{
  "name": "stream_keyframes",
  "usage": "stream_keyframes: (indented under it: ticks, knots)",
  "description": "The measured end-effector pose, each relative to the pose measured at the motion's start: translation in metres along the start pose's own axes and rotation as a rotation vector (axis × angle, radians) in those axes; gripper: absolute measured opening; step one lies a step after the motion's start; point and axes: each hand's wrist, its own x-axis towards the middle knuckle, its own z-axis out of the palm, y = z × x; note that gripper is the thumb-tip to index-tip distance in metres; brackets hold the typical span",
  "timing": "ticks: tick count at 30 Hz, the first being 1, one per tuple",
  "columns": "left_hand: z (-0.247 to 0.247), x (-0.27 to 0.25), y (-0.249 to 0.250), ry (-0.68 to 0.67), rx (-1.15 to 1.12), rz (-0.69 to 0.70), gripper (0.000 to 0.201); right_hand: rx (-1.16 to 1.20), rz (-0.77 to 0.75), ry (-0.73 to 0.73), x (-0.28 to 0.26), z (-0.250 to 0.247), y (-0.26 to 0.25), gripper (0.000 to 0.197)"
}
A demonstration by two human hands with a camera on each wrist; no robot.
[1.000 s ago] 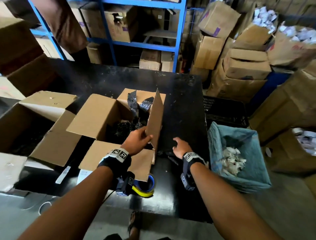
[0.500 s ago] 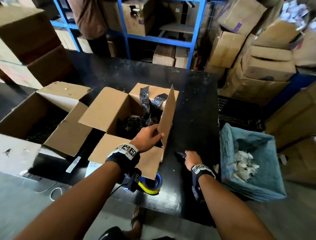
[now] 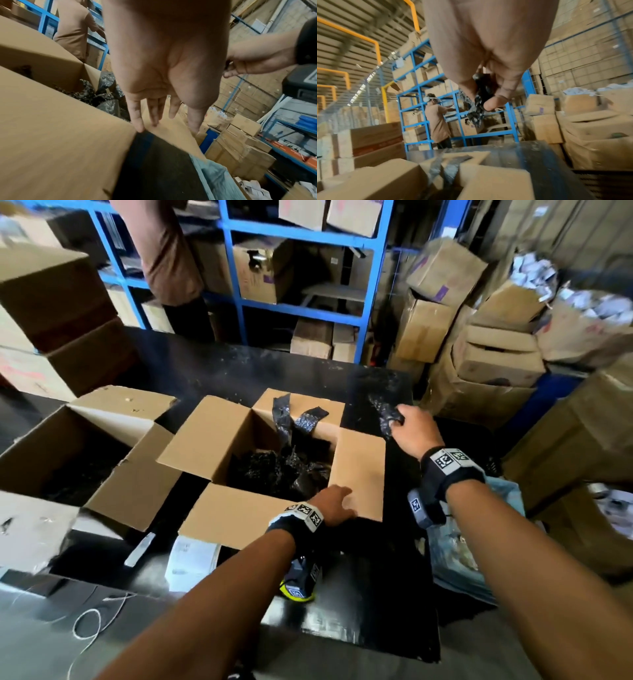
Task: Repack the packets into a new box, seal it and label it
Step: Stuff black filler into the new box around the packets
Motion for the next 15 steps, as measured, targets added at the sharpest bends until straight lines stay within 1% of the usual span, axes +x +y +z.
stream_keyframes:
  ticks: [2,4,6,8,10,11,12,14,15]
  knots:
    - [-0.014,0.001,-0.012,-0.036,-0.061,0.005,0.057,-0.001,-0.042,-0.049,0.009,0.014,-0.028,0.017]
    - [-0.04,0.001,-0.036,-0.042,-0.111,0.03,0.047,-0.016,-0.046,-0.111,0.02,0.04,-0.059,0.023]
    - [-0.071,-0.001,-0.069,0.007,-0.15,0.04,0.04,-0.052,-0.047,-0.189,0.03,0.075,-0.086,0.022]
    - [-0.099,0.0,-0.111,0.048,-0.156,0.011,0.035,-0.093,-0.047,-0.271,0.04,0.113,-0.106,0.023]
    - [-0.124,0.003,-0.15,0.072,-0.154,-0.016,0.036,-0.112,-0.035,-0.346,0.049,0.147,-0.12,0.03]
    - [-0.134,0.005,-0.164,0.084,-0.137,-0.028,0.036,-0.123,-0.011,-0.412,0.05,0.159,-0.121,0.034]
    - [-0.141,0.006,-0.172,0.099,-0.107,-0.031,0.035,-0.141,0.013,-0.498,0.049,0.167,-0.121,0.041]
    - [-0.156,0.015,-0.187,0.111,-0.024,-0.039,0.034,-0.174,0.065,-0.644,0.05,0.182,-0.122,0.068]
    - [-0.163,0.024,-0.192,0.105,0.017,-0.037,0.037,-0.175,0.107,-0.681,0.051,0.186,-0.123,0.079]
